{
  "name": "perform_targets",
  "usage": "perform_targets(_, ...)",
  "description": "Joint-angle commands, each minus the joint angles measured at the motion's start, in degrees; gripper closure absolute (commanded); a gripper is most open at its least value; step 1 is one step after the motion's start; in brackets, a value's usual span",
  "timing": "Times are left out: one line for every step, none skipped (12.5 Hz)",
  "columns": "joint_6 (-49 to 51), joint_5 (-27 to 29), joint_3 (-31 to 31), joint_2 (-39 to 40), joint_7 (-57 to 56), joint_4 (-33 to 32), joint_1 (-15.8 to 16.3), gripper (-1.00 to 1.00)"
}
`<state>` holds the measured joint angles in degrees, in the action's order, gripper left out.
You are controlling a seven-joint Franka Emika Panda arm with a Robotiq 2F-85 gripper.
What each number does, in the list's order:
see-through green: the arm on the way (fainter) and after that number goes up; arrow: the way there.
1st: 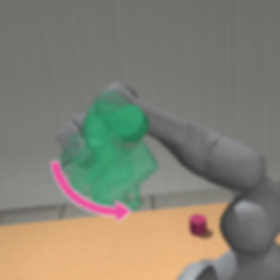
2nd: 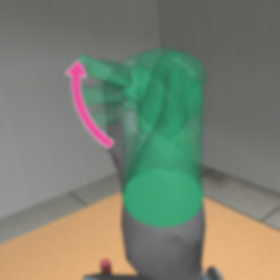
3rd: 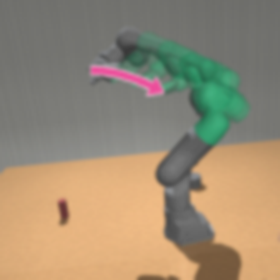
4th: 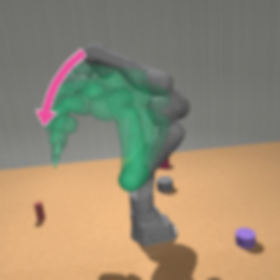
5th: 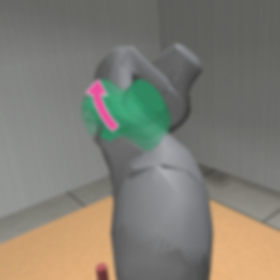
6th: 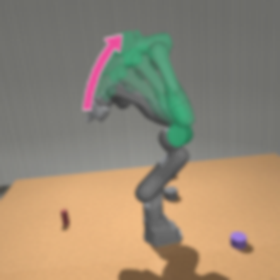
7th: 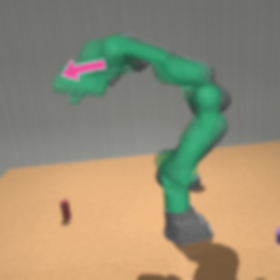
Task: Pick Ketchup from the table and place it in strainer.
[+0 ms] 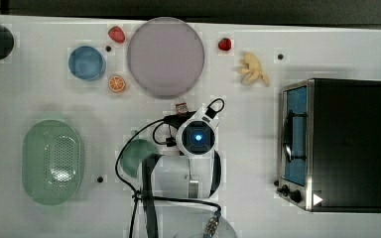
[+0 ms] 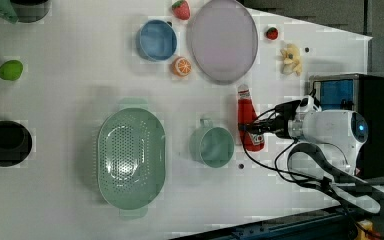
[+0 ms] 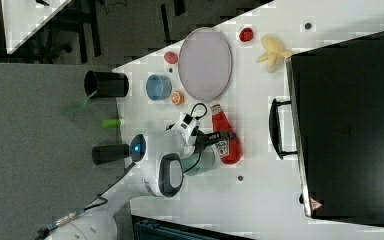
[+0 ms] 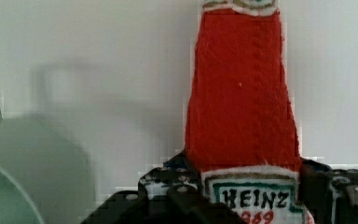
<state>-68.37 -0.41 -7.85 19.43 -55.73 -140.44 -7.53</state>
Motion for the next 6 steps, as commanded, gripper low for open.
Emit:
perform_targets(5.63, 0.12, -0.25, -8.46, -1.43, 2.92, -0.08, -0.20)
perform_targets(10.07, 0.12, -0.60, -11.44, -1.41, 4.07, -0.07, -0.20)
perform_targets(15.62, 0.12, -1.00, -14.37, -1.38, 5.64, 0.01, -0.20)
perform_targets(21.78, 0.14, -1.42, -17.02, -1.13, 7.65, 0.09, -0.20)
perform_targets(28.09, 0.15, -1.83, -19.31, -0.83, 10.05, 0.17, -0.20)
perform_targets(34.15, 0.19, -2.37, -21.07, -0.39, 12.61, 0.23, -0.20)
